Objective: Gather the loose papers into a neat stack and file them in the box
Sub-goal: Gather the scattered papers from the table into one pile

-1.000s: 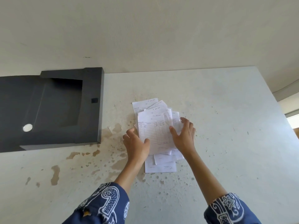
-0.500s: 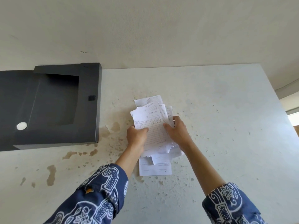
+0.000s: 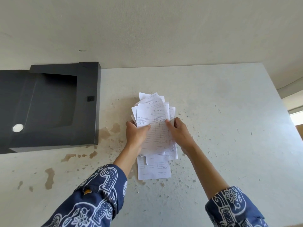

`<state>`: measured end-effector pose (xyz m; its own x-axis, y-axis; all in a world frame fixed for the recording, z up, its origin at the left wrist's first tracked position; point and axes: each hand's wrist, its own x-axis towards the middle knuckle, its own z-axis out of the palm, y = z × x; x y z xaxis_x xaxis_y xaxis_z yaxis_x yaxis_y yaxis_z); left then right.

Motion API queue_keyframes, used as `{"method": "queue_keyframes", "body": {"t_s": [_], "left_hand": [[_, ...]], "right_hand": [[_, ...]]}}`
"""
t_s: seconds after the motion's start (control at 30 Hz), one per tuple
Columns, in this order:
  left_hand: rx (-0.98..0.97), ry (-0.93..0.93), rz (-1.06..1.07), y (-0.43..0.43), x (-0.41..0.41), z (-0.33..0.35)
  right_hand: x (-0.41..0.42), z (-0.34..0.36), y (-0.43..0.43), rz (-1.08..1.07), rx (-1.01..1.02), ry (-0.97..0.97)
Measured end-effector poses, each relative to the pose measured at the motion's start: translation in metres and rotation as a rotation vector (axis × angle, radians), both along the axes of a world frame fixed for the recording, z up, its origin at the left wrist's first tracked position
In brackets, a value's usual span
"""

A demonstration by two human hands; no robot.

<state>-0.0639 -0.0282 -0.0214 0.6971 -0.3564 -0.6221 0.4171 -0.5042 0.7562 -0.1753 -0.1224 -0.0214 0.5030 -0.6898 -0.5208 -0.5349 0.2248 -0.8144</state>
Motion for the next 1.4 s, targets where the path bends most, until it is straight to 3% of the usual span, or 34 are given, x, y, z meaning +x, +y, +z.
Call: {"method": "queue_keyframes", "body": {"t_s": [0.2, 0.37, 0.5, 0.7, 0.8, 0.97, 1.13, 1.23, 1.4], "left_hand": [[-0.196, 0.056, -0.085, 0.006, 0.005, 0.008], [-0.272, 0.110, -0.166, 0.010, 0.012, 0.012], [-0.318, 0.170, 0.000, 0.011, 0.024, 0.013], [-0.353, 0.191, 0.139, 0.019, 0.042, 0.022], [-0.349, 0.176, 0.156, 0.023, 0.045, 0.024], [-0.328, 0.160, 0.154, 0.038, 0.046, 0.027], [-0.259, 0.118, 0.138, 0.052, 0.035, 0.026], [-0.231, 0.099, 0.128, 0.054, 0.022, 0.027], [-0.287, 0.094, 0.062, 0.050, 0.001, 0.037]], "right_hand": [[-0.005, -0.003, 0.001, 0.099, -0.044, -0.077], [-0.007, 0.004, 0.000, 0.003, -0.006, -0.172], [-0.021, 0.006, -0.005, -0.002, 0.165, -0.169], [-0.052, -0.002, 0.005, 0.272, 0.359, -0.208], [-0.054, -0.006, 0.010, 0.218, 0.252, -0.168], [-0.056, 0.002, 0.002, -0.117, 0.006, -0.107], [-0.055, 0.032, -0.003, -0.440, -0.148, -0.237], [-0.050, 0.051, 0.002, -0.386, -0.154, -0.307], [-0.032, 0.056, 0.029, -0.075, -0.139, -0.131]]}}
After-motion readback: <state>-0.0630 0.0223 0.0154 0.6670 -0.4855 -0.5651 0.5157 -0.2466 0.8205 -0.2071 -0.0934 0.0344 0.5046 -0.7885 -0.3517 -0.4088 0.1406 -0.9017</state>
